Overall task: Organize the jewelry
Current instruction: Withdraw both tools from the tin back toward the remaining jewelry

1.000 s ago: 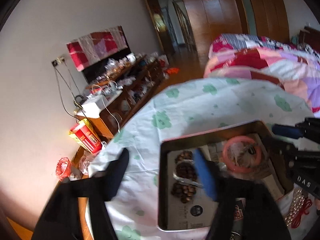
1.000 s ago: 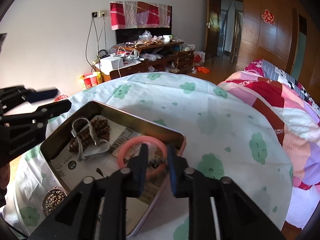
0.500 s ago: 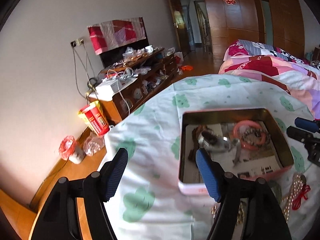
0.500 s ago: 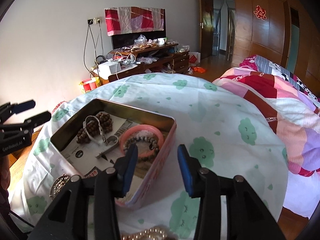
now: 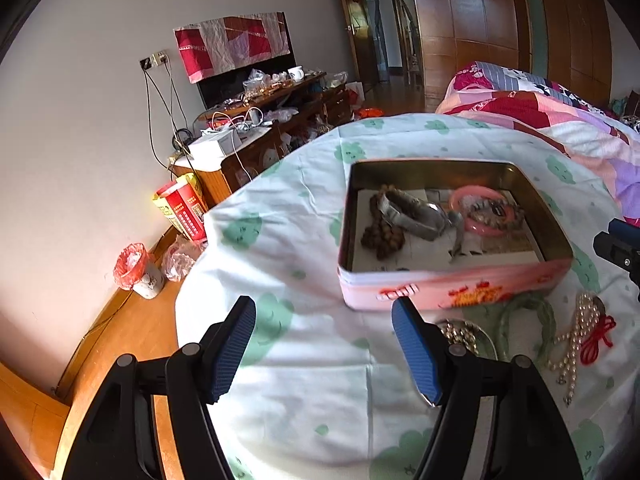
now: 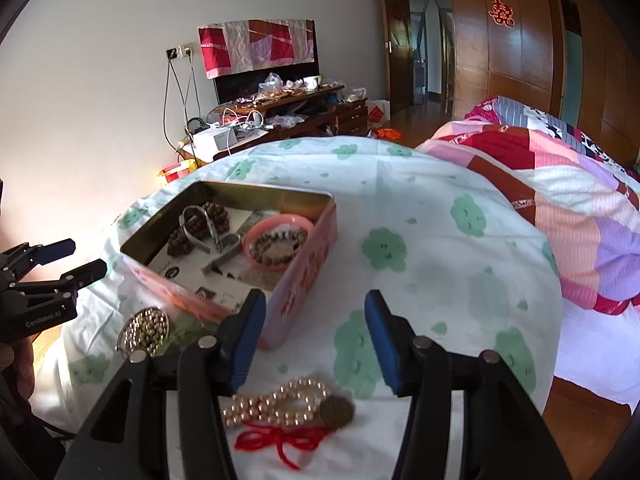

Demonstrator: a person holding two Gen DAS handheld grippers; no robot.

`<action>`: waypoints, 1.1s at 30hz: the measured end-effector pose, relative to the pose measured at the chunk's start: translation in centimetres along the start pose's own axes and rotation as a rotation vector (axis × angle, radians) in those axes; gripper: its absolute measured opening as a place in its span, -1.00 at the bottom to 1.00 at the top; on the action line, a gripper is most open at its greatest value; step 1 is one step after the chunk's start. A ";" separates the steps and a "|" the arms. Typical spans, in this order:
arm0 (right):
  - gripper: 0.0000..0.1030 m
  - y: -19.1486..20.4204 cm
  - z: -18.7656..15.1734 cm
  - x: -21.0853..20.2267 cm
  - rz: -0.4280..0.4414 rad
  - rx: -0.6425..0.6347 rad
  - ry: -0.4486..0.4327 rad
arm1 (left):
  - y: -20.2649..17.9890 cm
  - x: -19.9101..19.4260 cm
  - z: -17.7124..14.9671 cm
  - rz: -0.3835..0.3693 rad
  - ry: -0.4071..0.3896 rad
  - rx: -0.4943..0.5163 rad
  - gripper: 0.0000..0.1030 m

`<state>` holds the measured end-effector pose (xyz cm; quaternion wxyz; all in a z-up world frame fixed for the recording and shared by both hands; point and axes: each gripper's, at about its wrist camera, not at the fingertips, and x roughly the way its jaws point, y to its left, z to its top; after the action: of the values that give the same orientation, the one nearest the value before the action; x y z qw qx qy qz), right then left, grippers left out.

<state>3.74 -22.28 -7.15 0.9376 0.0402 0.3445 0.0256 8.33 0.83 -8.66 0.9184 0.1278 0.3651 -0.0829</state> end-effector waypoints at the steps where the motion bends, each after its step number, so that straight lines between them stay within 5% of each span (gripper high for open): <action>1: 0.05 -0.1 -0.2 -0.1 -0.003 0.001 0.003 | -0.1 0.0 -0.2 -0.002 0.005 0.001 0.38; 30: 0.18 0.2 -4.5 -1.2 -0.052 -0.048 0.037 | -2.6 0.8 -4.0 -0.062 0.104 0.031 0.38; 33: 0.19 0.2 -4.7 -1.0 -0.055 -0.049 0.039 | -2.0 1.0 -3.9 -0.085 0.111 0.008 0.06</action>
<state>-0.08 -21.87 -10.06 0.9317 0.0072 0.3631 0.0093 6.01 -0.01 -12.44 0.8919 0.1201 0.4203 -0.1159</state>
